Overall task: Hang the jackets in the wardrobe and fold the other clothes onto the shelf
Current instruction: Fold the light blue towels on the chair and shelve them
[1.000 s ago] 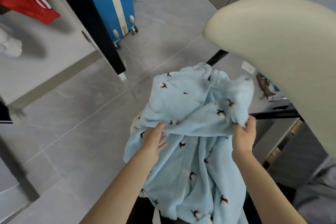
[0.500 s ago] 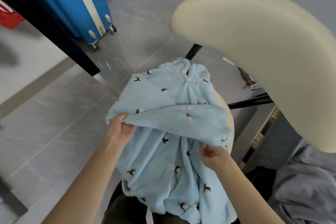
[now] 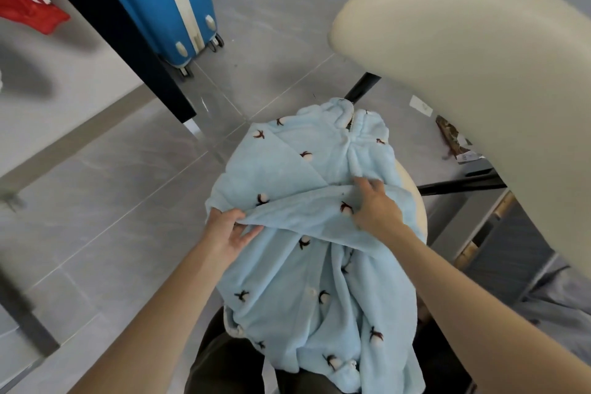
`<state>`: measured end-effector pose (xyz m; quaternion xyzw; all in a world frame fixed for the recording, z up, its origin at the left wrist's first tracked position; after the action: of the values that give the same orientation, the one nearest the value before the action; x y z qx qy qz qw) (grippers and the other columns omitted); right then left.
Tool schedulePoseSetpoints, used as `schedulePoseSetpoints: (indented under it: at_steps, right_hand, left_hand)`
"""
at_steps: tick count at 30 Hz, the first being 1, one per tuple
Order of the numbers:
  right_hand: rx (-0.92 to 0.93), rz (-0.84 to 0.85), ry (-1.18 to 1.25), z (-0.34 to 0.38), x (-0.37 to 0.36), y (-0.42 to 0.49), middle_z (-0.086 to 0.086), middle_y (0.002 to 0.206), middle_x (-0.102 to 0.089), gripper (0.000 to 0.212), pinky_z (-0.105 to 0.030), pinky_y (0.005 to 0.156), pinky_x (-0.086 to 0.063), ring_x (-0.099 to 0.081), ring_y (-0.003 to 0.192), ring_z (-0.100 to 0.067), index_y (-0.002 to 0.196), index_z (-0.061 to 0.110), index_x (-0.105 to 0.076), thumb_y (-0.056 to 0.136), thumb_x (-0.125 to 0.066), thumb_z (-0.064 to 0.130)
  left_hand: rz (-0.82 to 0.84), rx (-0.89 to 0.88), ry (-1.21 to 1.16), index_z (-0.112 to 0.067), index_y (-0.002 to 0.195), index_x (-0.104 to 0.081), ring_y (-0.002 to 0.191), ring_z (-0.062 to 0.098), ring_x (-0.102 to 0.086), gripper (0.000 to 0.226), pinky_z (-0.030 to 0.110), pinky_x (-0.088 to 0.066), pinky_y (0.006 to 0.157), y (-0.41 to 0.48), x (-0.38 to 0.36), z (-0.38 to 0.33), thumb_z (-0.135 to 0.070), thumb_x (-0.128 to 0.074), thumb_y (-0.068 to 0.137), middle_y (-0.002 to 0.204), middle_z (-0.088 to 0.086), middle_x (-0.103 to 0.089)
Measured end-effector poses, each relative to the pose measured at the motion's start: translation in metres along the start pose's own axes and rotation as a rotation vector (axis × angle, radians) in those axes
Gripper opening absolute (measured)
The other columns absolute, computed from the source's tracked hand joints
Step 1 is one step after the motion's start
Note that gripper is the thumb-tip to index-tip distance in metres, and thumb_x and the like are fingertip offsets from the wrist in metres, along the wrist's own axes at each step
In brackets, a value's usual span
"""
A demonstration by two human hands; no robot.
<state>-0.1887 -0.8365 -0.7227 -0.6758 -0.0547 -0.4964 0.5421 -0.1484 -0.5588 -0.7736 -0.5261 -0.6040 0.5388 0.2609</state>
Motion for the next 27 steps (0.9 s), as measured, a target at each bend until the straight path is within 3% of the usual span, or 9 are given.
schedulePoseSetpoints:
  at_steps: [4,6,9,11,13,16,18,23,27]
  right_hand:
    - [0.008,0.087,-0.167,-0.01,0.016,0.001,-0.016,0.124,-0.052,0.038,-0.038,0.077,-0.045,-0.056,0.108,-0.037,0.13,0.01,-0.046,0.092,-0.05,0.012]
    - [0.088,-0.189,-0.044,-0.003,0.063,-0.008,-0.012,0.104,-0.054,0.032,-0.035,0.063,-0.04,-0.055,0.09,-0.036,0.117,0.011,-0.053,0.086,-0.05,0.005]
    - [0.233,-0.8,0.145,0.003,0.132,-0.066,-0.002,0.092,-0.045,0.025,-0.023,0.044,-0.018,-0.039,0.057,-0.026,0.093,0.014,-0.048,0.072,-0.051,0.002]
    - [0.25,-0.934,0.177,0.0,0.129,-0.095,-0.001,0.097,-0.042,0.022,-0.019,0.044,-0.015,-0.033,0.056,-0.023,0.089,0.015,-0.043,0.071,-0.052,0.006]
    - [0.104,-0.814,0.197,-0.021,0.093,-0.095,-0.004,0.107,-0.043,0.023,-0.024,0.045,-0.023,-0.041,0.063,-0.028,0.094,0.012,-0.044,0.075,-0.055,0.005]
    - [-0.252,-0.265,0.157,-0.065,0.005,-0.08,-0.009,0.123,-0.043,0.037,-0.036,0.058,-0.038,-0.054,0.082,-0.036,0.123,0.013,-0.042,0.087,-0.052,0.009]
    - [-0.32,0.008,0.098,-0.073,-0.036,-0.085,-0.006,0.121,-0.046,0.042,-0.035,0.063,-0.041,-0.057,0.087,-0.03,0.13,0.019,-0.037,0.09,-0.046,0.01]
    - [-0.087,-0.261,0.216,-0.029,0.005,-0.078,0.002,0.118,-0.057,0.026,-0.035,0.064,-0.048,-0.059,0.081,-0.022,0.118,0.022,-0.051,0.095,-0.043,0.013]
    - [0.211,-0.245,0.413,0.044,0.031,-0.037,-0.001,0.132,-0.052,0.029,-0.03,0.066,-0.044,-0.056,0.082,-0.018,0.126,0.019,-0.055,0.097,-0.05,0.016]
  left_hand:
    - [0.019,0.004,-0.087,-0.011,0.126,-0.045,0.1,0.029,-0.064,0.048,0.049,-0.05,0.09,0.0,-0.004,-0.006,0.016,-0.037,0.087,0.122,0.018,-0.059]
    - [0.03,0.007,-0.152,-0.012,0.12,-0.044,0.096,0.028,-0.065,0.044,0.048,-0.05,0.093,0.001,-0.009,-0.01,0.016,-0.036,0.087,0.115,0.014,-0.062]
    - [0.073,-0.027,-0.218,-0.014,0.116,-0.045,0.094,0.021,-0.065,0.046,0.044,-0.047,0.1,0.0,-0.027,-0.019,0.018,-0.033,0.086,0.107,0.007,-0.065]
    - [0.079,-0.062,-0.265,-0.016,0.116,-0.05,0.091,0.016,-0.065,0.05,0.04,-0.048,0.1,-0.001,-0.037,-0.022,0.019,-0.031,0.085,0.102,0.002,-0.066]
    - [0.05,-0.06,-0.296,-0.013,0.102,-0.059,0.086,0.015,-0.065,0.04,0.04,-0.048,0.099,-0.003,-0.036,-0.017,0.014,-0.033,0.086,0.095,0.002,-0.067]
    - [0.036,-0.01,-0.326,-0.015,0.088,-0.061,0.089,0.022,-0.064,0.027,0.044,-0.05,0.09,-0.007,-0.023,-0.005,-0.003,-0.037,0.085,0.091,0.003,-0.068]
    - [0.028,0.011,-0.29,-0.016,0.088,-0.063,0.091,0.023,-0.065,0.018,0.043,-0.052,0.082,-0.008,-0.014,0.002,-0.013,-0.045,0.086,0.091,0.003,-0.069]
    - [-0.031,0.014,-0.178,-0.016,0.095,-0.063,0.094,0.016,-0.064,0.01,0.035,-0.048,0.091,-0.001,-0.004,0.006,-0.026,-0.061,0.093,0.097,-0.001,-0.069]
    - [-0.03,0.033,-0.207,-0.013,0.097,-0.063,0.09,0.016,-0.065,0.012,0.033,-0.047,0.091,0.003,-0.007,0.007,-0.024,-0.061,0.094,0.096,0.001,-0.07]
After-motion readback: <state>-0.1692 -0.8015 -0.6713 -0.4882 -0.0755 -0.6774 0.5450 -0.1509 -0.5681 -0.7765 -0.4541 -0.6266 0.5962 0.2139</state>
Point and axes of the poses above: each hand's wrist, its own y-axis towards the middle knuckle, its own x-axis out of the back of the hand, z = x × y, the point moved 10 cm from there along y, towards the middle knuckle
